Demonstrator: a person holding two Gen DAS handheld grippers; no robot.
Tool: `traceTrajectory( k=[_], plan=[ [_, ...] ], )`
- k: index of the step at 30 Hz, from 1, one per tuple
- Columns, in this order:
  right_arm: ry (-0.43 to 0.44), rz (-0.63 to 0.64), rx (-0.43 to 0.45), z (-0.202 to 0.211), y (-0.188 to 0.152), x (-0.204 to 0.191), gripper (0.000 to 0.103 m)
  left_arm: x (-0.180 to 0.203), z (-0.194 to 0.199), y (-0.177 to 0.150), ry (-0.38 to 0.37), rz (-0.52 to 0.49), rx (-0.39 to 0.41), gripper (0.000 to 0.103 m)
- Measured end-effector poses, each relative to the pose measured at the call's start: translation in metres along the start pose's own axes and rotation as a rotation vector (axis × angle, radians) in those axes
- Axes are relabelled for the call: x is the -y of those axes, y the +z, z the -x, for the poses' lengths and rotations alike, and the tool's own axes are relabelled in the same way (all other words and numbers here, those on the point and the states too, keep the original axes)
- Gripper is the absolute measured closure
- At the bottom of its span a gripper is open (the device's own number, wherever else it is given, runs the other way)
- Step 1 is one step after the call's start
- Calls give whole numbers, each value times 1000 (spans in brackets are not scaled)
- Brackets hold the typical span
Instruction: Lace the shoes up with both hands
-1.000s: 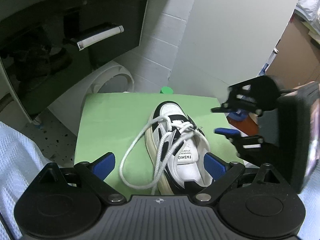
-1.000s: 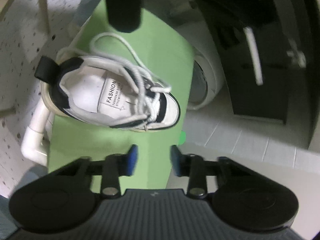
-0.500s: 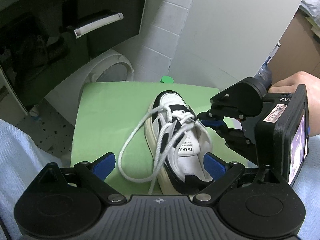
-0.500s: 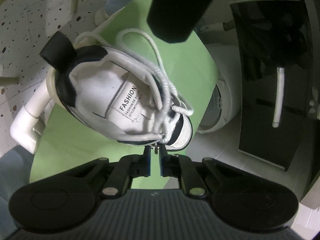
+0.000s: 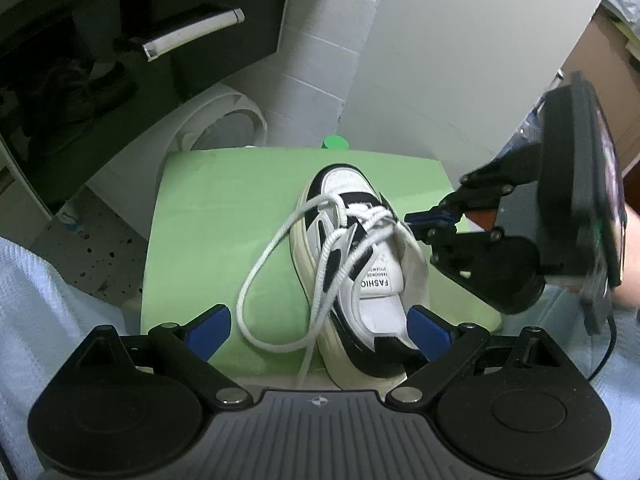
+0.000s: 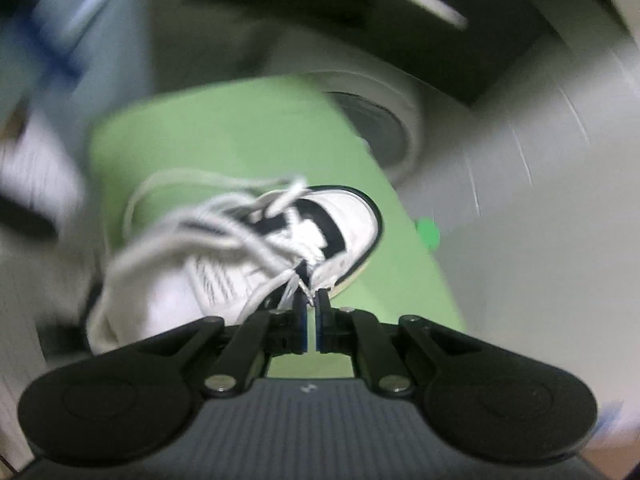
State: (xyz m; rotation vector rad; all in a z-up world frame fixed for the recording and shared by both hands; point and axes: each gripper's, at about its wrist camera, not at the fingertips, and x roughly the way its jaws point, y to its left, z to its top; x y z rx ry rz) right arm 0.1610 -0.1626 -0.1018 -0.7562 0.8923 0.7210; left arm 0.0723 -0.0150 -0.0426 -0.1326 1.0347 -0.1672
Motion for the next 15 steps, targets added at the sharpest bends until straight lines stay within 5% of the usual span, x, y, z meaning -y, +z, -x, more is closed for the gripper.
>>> traceTrajectory(
  k=[7, 12, 15],
  plan=[
    [32, -519, 115, 4, -27, 19, 99, 3, -5, 0, 12, -18, -26, 8],
    [30, -538, 116, 4, -28, 21, 99, 1, -5, -1, 8, -20, -30, 9],
    [75, -667, 114, 3, -35, 33, 99, -1, -5, -2, 11, -17, -31, 9]
  ],
)
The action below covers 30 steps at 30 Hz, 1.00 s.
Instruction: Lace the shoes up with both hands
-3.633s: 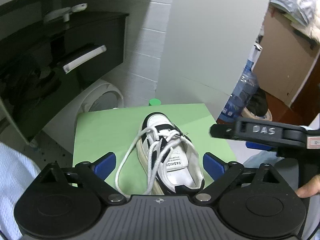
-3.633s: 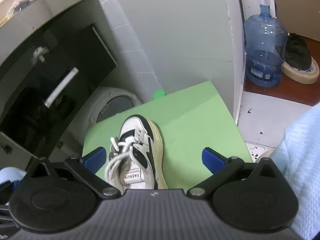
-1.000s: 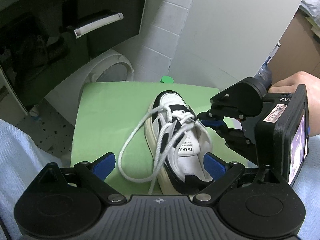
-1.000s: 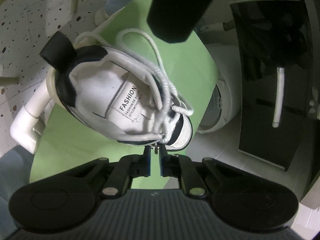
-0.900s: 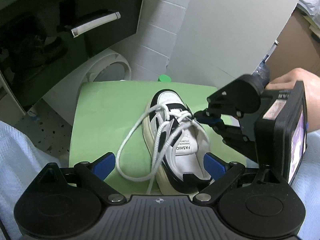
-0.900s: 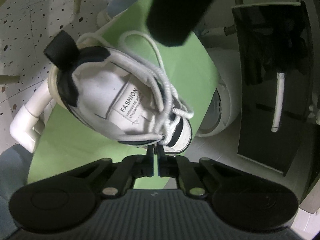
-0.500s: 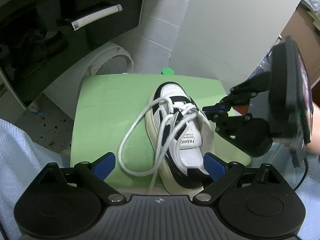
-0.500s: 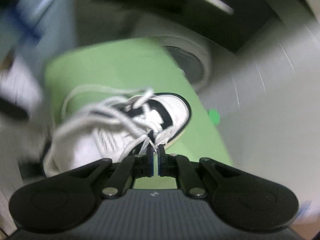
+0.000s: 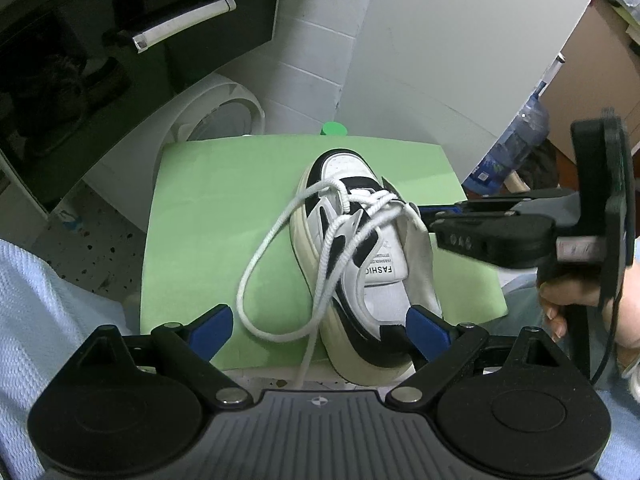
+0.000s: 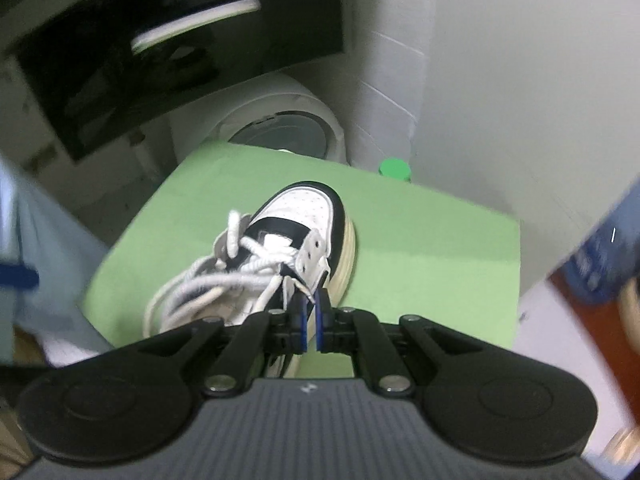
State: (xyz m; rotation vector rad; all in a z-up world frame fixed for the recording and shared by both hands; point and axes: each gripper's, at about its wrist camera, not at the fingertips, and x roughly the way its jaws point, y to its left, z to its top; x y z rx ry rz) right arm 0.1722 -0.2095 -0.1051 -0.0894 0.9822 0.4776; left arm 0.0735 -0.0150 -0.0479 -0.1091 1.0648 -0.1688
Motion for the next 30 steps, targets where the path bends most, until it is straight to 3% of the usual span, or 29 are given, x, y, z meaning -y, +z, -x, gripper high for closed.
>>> traceTrajectory(
  k=[10, 15, 16, 19, 20, 21, 24, 30],
  plan=[
    [111, -558, 62, -1, -27, 39, 98, 1, -2, 0, 1, -8, -14, 12],
    [146, -693, 74, -3, -35, 48, 98, 0, -3, 1, 2, -5, -16, 12],
    [164, -755, 79, -4, -38, 52, 103, -1, -3, 1, 1, -4, -16, 12],
    [218, -983, 111, -7, -55, 67, 103, 0, -4, 1, 5, -5, -20, 12],
    [208, -986, 110, -8, -57, 67, 103, 0, -4, 1, 8, -5, -23, 12],
    [185, -937, 107, -6, -54, 65, 103, 0, -5, 1, 9, -5, -24, 12],
    [104, -624, 105, 7, -30, 47, 102, 0, -5, 1, 8, -3, -25, 12],
    [-44, 293, 68, 29, 15, -16, 80, 0, -7, 6, -25, 2, -12, 12]
  ],
)
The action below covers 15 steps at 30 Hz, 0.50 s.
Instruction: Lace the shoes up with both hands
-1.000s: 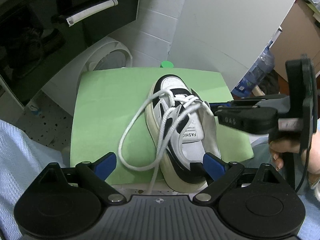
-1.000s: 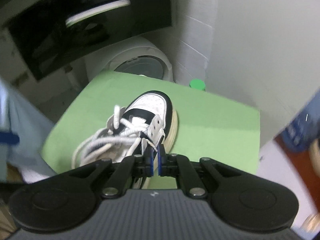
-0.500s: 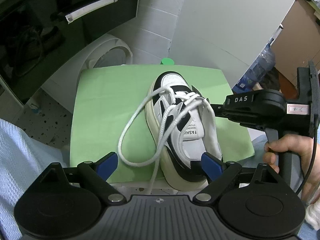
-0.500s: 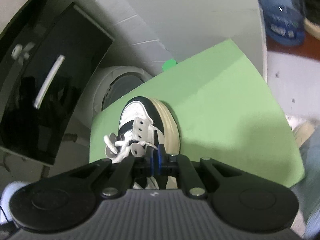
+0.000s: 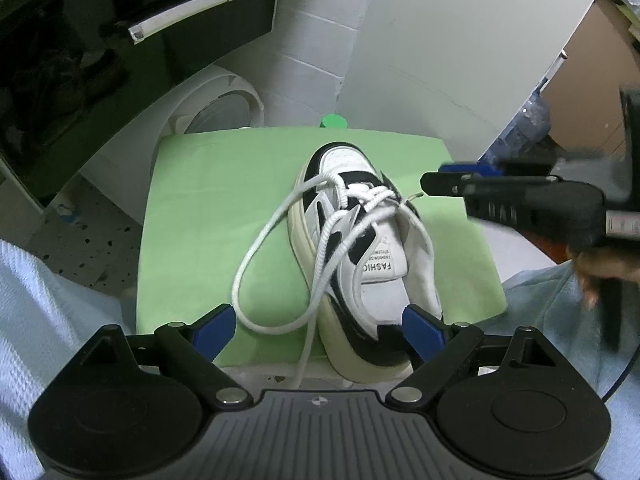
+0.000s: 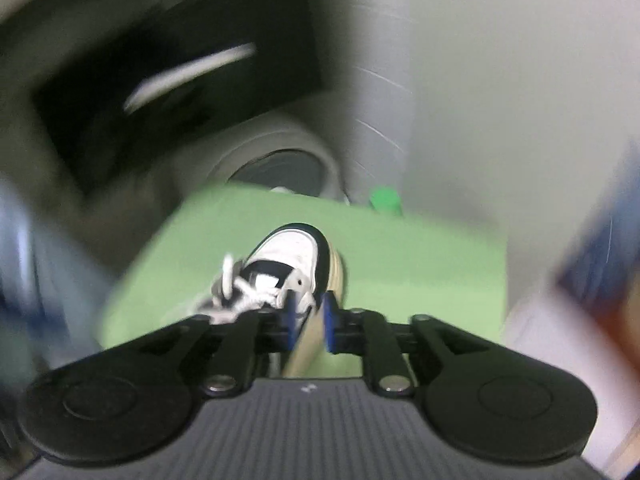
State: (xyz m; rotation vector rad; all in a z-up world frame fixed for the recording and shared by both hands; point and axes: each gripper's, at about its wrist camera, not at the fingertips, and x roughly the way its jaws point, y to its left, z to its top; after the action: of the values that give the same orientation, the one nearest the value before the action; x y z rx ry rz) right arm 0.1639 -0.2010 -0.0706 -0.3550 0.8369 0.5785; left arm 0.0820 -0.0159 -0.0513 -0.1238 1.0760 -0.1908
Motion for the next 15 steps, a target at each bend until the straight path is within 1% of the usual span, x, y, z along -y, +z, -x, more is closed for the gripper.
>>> traceTrajectory(
  k=[1, 3, 4, 5, 6, 7, 8, 10, 12, 14, 15],
  plan=[
    [-15, 148, -12, 0, 2, -10, 78, -1, -1, 2, -12, 3, 9, 12],
    [-37, 471, -42, -2, 2, -31, 78, -1, -3, 6, -28, -4, 34, 12],
    [-40, 609, -57, -4, 0, -40, 78, 0, -6, 8, -33, -11, 45, 13],
    [-35, 726, -71, -6, -4, -47, 78, 0, -8, 10, -38, -19, 56, 20],
    [-31, 832, -86, -10, -8, -53, 79, 0, -11, 12, -47, -27, 57, 24],
    [-21, 929, -103, -15, -13, -59, 79, -1, -16, 14, -59, -31, 46, 30],
    [-12, 1007, -117, -18, -17, -64, 80, -1, -21, 16, -71, -30, 26, 35],
    [-9, 1121, -132, -24, -22, -70, 82, -2, -29, 17, -84, -22, -10, 42],
    [-8, 1192, -148, -29, -23, -72, 82, -2, -32, 17, -90, -25, -23, 43],
    [5, 1237, -167, -34, -23, -72, 85, -1, -33, 17, -98, -29, -25, 43],
    [13, 1255, -170, -35, -24, -72, 89, -1, -34, 17, -101, -29, -26, 43]
  ],
)
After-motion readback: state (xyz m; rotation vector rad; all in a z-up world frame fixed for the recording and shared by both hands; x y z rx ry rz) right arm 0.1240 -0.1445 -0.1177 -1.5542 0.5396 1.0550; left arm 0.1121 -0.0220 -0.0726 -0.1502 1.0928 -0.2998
